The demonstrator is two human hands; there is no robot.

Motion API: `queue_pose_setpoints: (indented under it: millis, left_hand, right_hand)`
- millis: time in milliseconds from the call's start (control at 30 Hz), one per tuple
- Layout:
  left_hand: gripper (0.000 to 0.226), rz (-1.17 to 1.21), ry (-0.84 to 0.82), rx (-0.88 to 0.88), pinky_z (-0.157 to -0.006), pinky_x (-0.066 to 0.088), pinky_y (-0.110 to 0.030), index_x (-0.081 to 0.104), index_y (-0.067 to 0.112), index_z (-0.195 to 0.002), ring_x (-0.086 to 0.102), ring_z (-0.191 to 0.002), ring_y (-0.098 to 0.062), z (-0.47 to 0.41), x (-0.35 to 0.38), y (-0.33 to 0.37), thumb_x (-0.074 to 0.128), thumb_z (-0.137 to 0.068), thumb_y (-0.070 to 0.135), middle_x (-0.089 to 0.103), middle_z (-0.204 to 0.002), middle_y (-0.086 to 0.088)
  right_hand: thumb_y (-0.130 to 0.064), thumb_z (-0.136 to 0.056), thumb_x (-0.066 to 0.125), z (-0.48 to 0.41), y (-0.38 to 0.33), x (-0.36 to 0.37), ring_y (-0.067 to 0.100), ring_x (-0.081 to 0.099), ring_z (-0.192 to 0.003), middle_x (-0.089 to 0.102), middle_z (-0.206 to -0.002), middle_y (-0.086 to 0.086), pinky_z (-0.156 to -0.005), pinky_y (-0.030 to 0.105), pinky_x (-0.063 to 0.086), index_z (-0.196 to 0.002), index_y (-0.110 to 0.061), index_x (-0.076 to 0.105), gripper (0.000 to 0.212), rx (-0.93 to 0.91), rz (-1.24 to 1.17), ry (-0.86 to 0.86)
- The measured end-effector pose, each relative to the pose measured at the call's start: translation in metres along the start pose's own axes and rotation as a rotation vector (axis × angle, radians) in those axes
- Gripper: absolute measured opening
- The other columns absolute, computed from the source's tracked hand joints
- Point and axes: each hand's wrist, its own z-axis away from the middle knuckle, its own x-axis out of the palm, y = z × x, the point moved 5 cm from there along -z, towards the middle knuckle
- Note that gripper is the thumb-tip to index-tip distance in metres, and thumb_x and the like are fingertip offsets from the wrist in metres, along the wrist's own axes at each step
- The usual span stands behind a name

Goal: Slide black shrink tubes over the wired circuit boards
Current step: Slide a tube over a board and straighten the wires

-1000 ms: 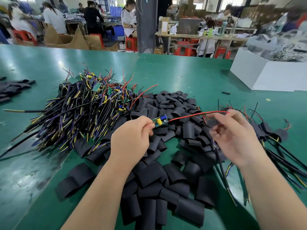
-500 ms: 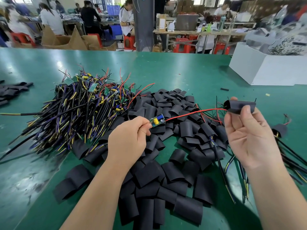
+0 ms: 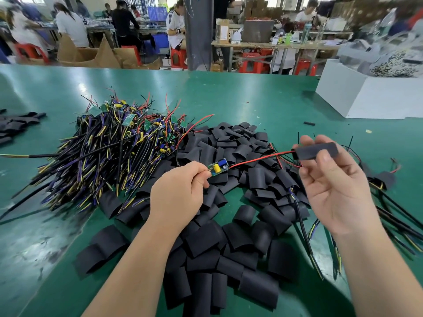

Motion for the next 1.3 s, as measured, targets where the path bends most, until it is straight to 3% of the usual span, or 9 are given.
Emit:
queue_pose_setpoints:
  millis: [200, 367, 500, 600, 733, 833, 1000, 1167, 1300]
  left_hand:
    - [0.016, 0.191, -0.082, 0.096, -0.048, 0.027, -0.010, 0.067, 0.027, -0.082, 0.047, -0.049, 0.001, 0.006, 0.007, 0.020, 0.055, -0.093, 0.024, 0.062, -0.064, 0.023]
    - [0.024, 0.393, -0.177, 0.130, -0.047, 0.032, -0.015, 0.061, 0.035, -0.076, 0.044, -0.044, -0.010, 0.008, 0.009, 0.027, 0.056, -0.093, 0.018, 0.060, -0.064, 0.029]
    - [0.022, 0.445, -0.180, 0.131, -0.046, 0.035, -0.016, 0.061, 0.036, -0.076, 0.045, -0.046, -0.017, 0.007, 0.008, 0.028, 0.053, -0.091, 0.022, 0.065, -0.070, 0.023]
    - [0.020, 0.443, -0.172, 0.137, -0.046, 0.037, -0.020, 0.063, 0.034, -0.077, 0.045, -0.046, -0.014, 0.008, 0.009, 0.030, 0.054, -0.090, 0.023, 0.068, -0.075, 0.020]
    - [0.016, 0.358, -0.166, 0.132, -0.056, 0.047, -0.035, 0.068, 0.027, -0.079, 0.057, -0.056, -0.015, 0.009, 0.011, 0.028, 0.055, -0.089, 0.027, 0.068, -0.074, 0.016]
    - [0.016, 0.298, -0.148, 0.140, -0.054, 0.046, -0.031, 0.068, 0.028, -0.080, 0.055, -0.055, -0.010, 0.008, 0.008, 0.026, 0.055, -0.088, 0.028, 0.068, -0.073, 0.018]
    - [0.015, 0.289, -0.137, 0.161, -0.058, 0.048, -0.031, 0.068, 0.027, -0.082, 0.057, -0.062, -0.006, 0.008, 0.007, 0.027, 0.055, -0.088, 0.026, 0.068, -0.075, 0.019]
    - [0.016, 0.401, -0.132, 0.144, -0.048, 0.038, -0.023, 0.068, 0.024, -0.079, 0.048, -0.049, -0.014, 0.008, 0.007, 0.027, 0.056, -0.088, 0.022, 0.065, -0.071, 0.024]
    - [0.016, 0.479, -0.178, 0.122, -0.056, 0.045, -0.034, 0.069, 0.021, -0.077, 0.055, -0.057, -0.021, 0.007, 0.009, 0.027, 0.057, -0.087, 0.020, 0.068, -0.073, 0.018]
  right_hand:
    - [-0.003, -0.065, 0.068, 0.008, 0.030, 0.025, 0.028, 0.057, -0.121, 0.036, -0.092, 0.028, -0.073, 0.023, 0.054, -0.097, -0.014, 0.067, 0.034, 0.112, 0.026, -0.105]
    - [-0.005, -0.075, 0.062, 0.012, 0.037, 0.030, 0.030, 0.057, -0.122, 0.068, -0.105, 0.018, -0.073, 0.022, 0.054, -0.104, -0.010, 0.062, 0.029, 0.195, 0.049, -0.186]
    - [-0.030, -0.061, 0.087, 0.014, 0.035, 0.031, 0.013, 0.068, -0.079, 0.072, -0.104, 0.015, -0.063, 0.021, 0.052, -0.086, -0.020, 0.073, 0.030, 0.187, 0.081, -0.186]
    - [-0.033, -0.060, 0.081, 0.015, 0.036, 0.029, 0.012, 0.067, -0.062, 0.074, -0.083, 0.009, -0.055, 0.021, 0.051, -0.078, -0.019, 0.071, 0.025, 0.162, 0.162, -0.085]
    - [-0.025, -0.060, 0.076, 0.020, 0.040, 0.034, 0.018, 0.070, -0.077, 0.074, -0.078, 0.005, -0.060, 0.022, 0.054, -0.078, -0.023, 0.073, 0.018, 0.126, 0.250, -0.117]
    - [-0.023, -0.063, 0.074, 0.022, 0.041, 0.039, 0.020, 0.071, -0.088, 0.075, -0.088, 0.007, -0.066, 0.023, 0.055, -0.084, -0.022, 0.071, 0.020, 0.134, 0.238, -0.166]
    - [-0.027, -0.067, 0.074, 0.020, 0.042, 0.033, 0.022, 0.067, -0.078, 0.075, -0.090, 0.010, -0.069, 0.027, 0.056, -0.094, -0.010, 0.065, 0.033, 0.103, 0.427, -0.128]
    - [-0.005, -0.070, 0.071, 0.021, 0.042, 0.041, 0.023, 0.069, -0.096, 0.072, -0.110, 0.009, -0.087, 0.033, 0.055, -0.095, -0.023, 0.067, 0.030, 0.132, 0.354, -0.362]
    - [-0.013, -0.068, 0.072, 0.022, 0.041, 0.041, 0.024, 0.070, -0.094, 0.072, -0.108, 0.013, -0.077, 0.029, 0.058, -0.095, -0.018, 0.068, 0.027, 0.191, 0.255, -0.324]
